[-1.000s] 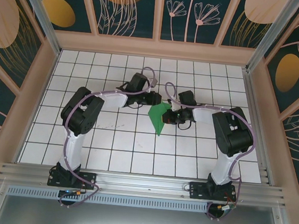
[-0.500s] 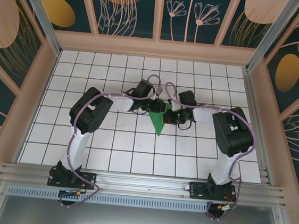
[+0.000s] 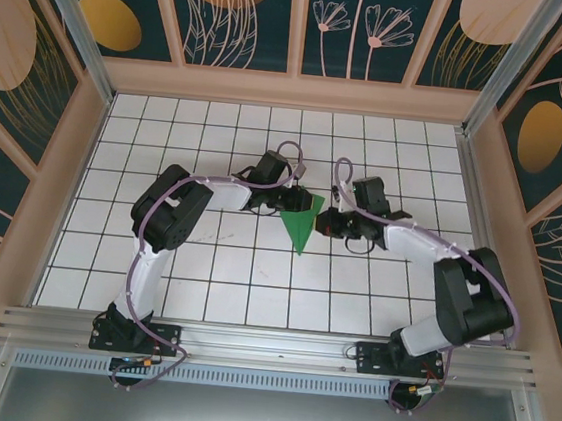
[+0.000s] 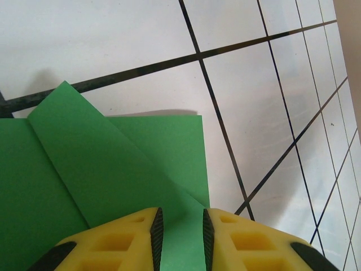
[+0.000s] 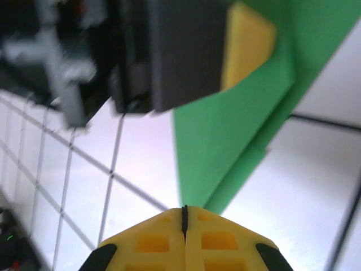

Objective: Fold a paper plane with a square sheet of paper (fold left side to right side)
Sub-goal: Fourth fold the wing at the center of the table.

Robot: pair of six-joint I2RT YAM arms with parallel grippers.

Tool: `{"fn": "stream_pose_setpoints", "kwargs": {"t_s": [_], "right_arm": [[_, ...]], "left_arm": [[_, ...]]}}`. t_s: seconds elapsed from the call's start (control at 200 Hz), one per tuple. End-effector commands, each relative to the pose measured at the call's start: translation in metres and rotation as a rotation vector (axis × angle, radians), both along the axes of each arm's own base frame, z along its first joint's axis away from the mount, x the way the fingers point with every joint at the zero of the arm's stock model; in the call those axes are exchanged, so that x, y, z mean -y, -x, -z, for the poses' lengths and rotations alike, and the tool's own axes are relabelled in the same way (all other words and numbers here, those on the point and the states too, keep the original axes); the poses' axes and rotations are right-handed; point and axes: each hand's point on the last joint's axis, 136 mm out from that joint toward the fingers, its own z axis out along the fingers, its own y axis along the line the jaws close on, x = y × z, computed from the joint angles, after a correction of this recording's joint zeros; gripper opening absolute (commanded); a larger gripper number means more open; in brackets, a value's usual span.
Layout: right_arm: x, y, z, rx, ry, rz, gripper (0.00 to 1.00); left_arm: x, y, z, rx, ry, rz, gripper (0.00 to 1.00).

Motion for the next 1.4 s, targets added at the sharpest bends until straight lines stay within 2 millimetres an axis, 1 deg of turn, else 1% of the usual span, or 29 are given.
{"fn": "stream_pose_setpoints", "kwargs": {"t_s": [0.0, 0.055, 0.085, 0.1, 0.125, 0.18, 0.25, 0.36, 0.621, 0.996, 1.226, 1.391], "right_arm": [[-0.031, 0.025, -0.001, -0.081, -0.129, -0.038, 0.01], [-0.041, 0.029, 0.001, -0.098, -0.152, -0.054, 0.01], [-0.044, 0.027, 0.003, -0.105, -0.152, -0.053, 0.01], [-0.044, 0.026, 0.004, -0.107, -0.150, -0.052, 0.01], [-0.051, 0.030, 0.007, -0.113, -0.141, -0.071, 0.01], [-0.054, 0.028, 0.016, -0.128, -0.114, -0.071, 0.01], [-0.053, 0.026, 0.026, -0.146, -0.088, -0.061, 0.01], [-0.049, 0.025, 0.037, -0.154, -0.045, -0.046, 0.01], [-0.041, 0.029, 0.055, -0.186, 0.008, -0.034, 0.01], [-0.032, 0.039, 0.067, -0.217, 0.025, -0.022, 0.01], [-0.033, 0.045, 0.069, -0.233, 0.000, -0.031, 0.01], [-0.032, 0.046, 0.072, -0.242, 0.004, -0.024, 0.01]], "left_arm": [[-0.018, 0.013, 0.046, -0.080, -0.110, -0.032, 0.29], [-0.018, 0.012, 0.046, -0.077, -0.111, -0.033, 0.29], [-0.018, 0.012, 0.045, -0.078, -0.111, -0.032, 0.29], [-0.018, 0.012, 0.045, -0.078, -0.110, -0.032, 0.29], [-0.017, 0.012, 0.044, -0.075, -0.110, -0.032, 0.29], [-0.018, 0.012, 0.043, -0.074, -0.111, -0.033, 0.29], [-0.018, 0.012, 0.043, -0.071, -0.111, -0.036, 0.29], [-0.018, 0.012, 0.042, -0.071, -0.111, -0.035, 0.29], [-0.019, 0.012, 0.043, -0.069, -0.120, -0.038, 0.29], [-0.021, 0.011, 0.045, -0.073, -0.133, -0.043, 0.29], [-0.024, 0.010, 0.043, -0.061, -0.152, -0.048, 0.29], [-0.028, 0.012, 0.043, -0.062, -0.163, -0.054, 0.29]]}}
